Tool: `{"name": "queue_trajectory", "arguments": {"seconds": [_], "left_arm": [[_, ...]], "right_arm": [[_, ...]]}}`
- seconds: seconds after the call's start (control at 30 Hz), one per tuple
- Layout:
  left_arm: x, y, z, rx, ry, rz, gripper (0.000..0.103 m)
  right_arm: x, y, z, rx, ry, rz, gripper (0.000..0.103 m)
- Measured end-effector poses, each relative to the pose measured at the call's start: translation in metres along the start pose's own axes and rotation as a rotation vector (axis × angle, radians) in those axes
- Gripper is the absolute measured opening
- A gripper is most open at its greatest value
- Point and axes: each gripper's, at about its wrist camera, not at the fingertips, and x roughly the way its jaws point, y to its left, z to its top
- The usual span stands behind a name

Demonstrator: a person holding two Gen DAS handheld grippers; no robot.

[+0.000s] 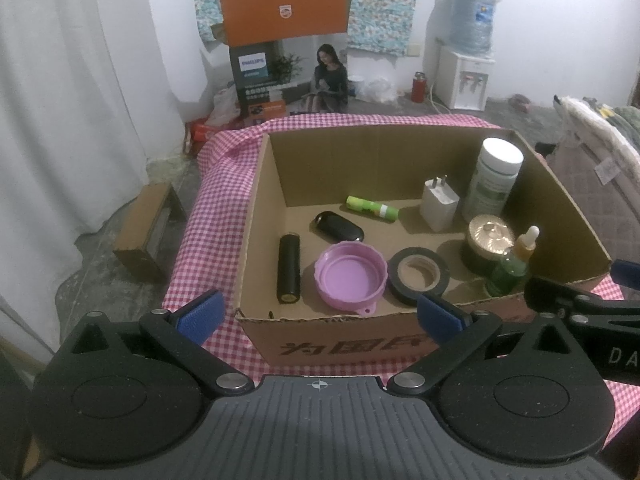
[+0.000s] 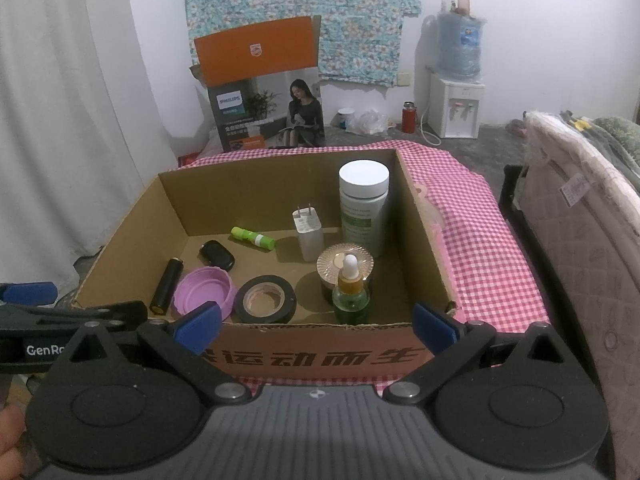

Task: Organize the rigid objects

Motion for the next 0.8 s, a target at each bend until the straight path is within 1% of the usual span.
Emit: {"name": "queue_trajectory", "arguments": {"seconds": [0.8], "left_arm": [[-0.0015,0.0002,-0.0004,0.000,-0.001,0.003,0.103]], "right_arm": [[-0.0014,0.0016,0.0028,-0.004,0.001,-0.001,0.103]]}}
